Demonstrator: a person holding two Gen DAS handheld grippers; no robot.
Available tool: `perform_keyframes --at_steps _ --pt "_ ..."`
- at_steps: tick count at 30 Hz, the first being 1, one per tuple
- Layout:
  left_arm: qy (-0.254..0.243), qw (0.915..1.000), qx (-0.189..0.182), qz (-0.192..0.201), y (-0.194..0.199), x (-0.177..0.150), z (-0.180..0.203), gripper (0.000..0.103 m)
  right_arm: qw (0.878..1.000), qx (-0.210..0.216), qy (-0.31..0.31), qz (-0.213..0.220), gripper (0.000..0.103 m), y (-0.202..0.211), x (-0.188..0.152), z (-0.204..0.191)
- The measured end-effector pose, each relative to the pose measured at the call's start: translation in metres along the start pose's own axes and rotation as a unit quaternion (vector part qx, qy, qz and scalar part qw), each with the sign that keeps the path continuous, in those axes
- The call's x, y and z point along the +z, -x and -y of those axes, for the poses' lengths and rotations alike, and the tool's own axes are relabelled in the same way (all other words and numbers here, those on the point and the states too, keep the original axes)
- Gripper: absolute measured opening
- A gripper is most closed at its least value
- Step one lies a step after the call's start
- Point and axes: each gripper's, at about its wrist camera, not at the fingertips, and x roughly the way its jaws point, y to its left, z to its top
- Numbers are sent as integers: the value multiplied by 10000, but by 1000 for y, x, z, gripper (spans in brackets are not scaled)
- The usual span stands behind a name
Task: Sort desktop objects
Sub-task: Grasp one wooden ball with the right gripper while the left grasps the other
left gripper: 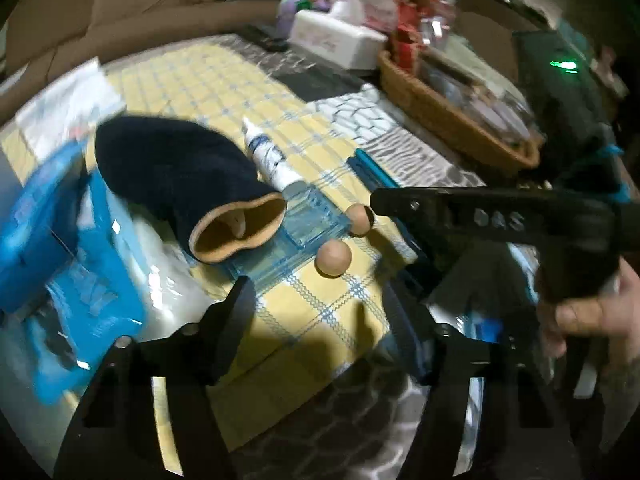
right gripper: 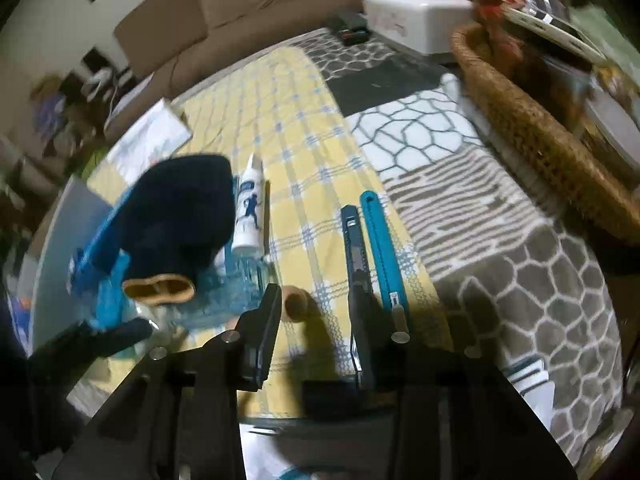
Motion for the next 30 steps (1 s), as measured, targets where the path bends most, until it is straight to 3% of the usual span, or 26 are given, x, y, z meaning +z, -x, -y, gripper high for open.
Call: perform_keyframes --at_steps 6,11,16,18,20,25,28,30 --pt "123 9998 40 155 -9 -9 7 57 9943 -250 1029 -158 33 -18 -3 -21" --pt "220 9995 182 153 -16 -14 -1 56 9883 -284 1464 -313 33 -35 -8 -25" --pt "288 9993 154 158 -23 -5 1 56 9904 -202 1332 -326 30 -35 -7 -22" --pt "314 9992 172 155 -26 -2 2 56 9916 -106 1243 -328 23 -33 -7 -20" --pt "350 9990 222 151 -27 0 1 44 9934 -3 1083 -370 23 -30 -7 -15" --pt "495 9981 287 212 -31 2 -3 36 9956 148 851 -364 23 -22 -10 -8" --pt "472 9979 356 254 -31 1 -4 21 9955 184 849 -373 23 -21 -11 -9" --pt "575 9978 161 273 -28 -2 -11 21 9955 194 857 -354 23 -19 -12 -11"
